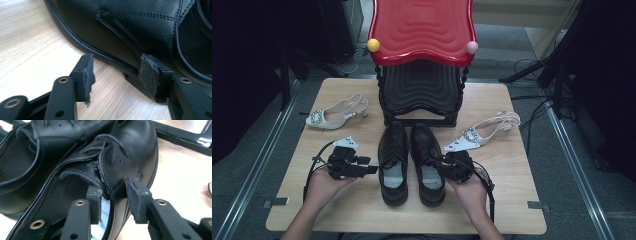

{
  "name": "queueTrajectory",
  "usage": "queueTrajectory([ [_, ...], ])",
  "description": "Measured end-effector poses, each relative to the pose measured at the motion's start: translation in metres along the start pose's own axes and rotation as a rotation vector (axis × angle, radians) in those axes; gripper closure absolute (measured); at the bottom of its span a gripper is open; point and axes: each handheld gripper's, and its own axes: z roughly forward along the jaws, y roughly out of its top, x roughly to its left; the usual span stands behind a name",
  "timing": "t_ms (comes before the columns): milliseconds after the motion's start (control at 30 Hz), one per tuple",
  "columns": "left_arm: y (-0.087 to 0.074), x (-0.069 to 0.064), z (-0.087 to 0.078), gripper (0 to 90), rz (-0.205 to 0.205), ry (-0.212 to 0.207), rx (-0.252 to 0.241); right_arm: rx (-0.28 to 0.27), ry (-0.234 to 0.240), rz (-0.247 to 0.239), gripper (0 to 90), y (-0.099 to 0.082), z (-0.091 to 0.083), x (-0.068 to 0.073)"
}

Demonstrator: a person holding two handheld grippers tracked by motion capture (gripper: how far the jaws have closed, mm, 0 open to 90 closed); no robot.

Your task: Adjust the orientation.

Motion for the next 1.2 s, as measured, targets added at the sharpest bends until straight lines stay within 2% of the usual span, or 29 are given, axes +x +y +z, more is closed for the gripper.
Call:
queueTrajectory([
  [100,0.0,0.002,0.0,54.9,-0.012,-0.023,0.001,-0.017,0.06,0.007,65.8,-0.001,-0.012,-0.003],
  [133,0.0,0.002,0.0,58.8,-0.012,-0.023,0.001,-0.017,0.06,0.007,65.8,-0.001,-0.012,-0.003],
  [167,0.0,0.002,-0.001,62.7,-0.014,-0.043,-0.014,-0.047,0.121,0.028,69.1,-0.003,-0.025,-0.006],
  [267,0.002,0.003,0.001,69.5,-0.018,-0.047,-0.007,-0.068,0.128,0.023,76.8,-0.007,-0.039,-0.009],
  [300,0.002,0.003,0.001,72.0,-0.018,-0.047,-0.007,-0.068,0.128,0.023,76.8,-0.007,-0.039,-0.009],
  [333,0.003,0.004,0.003,74.7,-0.012,-0.055,0.008,-0.058,0.115,0.026,85.0,-0.012,-0.044,-0.014],
  [433,0.004,0.004,0.002,79.2,-0.01,-0.065,0.009,-0.027,0.127,0.054,90.0,-0.018,-0.043,-0.023],
  [500,0.004,0.004,0.002,79.3,-0.006,-0.056,0.006,-0.012,0.137,0.061,90.0,-0.02,-0.041,-0.025],
  [533,0.004,0.005,0.001,79.2,-0.008,-0.054,0.004,0.026,0.193,0.082,90.0,-0.024,-0.034,-0.028],
  [567,0.004,0.007,0.001,79.1,-0.009,-0.051,0.004,0.034,0.199,0.078,90.0,-0.025,-0.032,-0.028],
  [667,0.004,0.009,0.0,78.8,-0.019,-0.054,0.005,0.063,0.181,0.051,90.0,-0.026,-0.027,-0.024],
  [867,0.004,0.01,0.002,78.4,-0.019,-0.053,0.012,0.077,0.194,0.07,90.0,-0.028,-0.024,-0.024],
  [1200,0.005,0.008,0.003,78.1,-0.013,-0.058,0.018,0.091,0.22,0.038,90.0,-0.028,-0.017,-0.009],
])
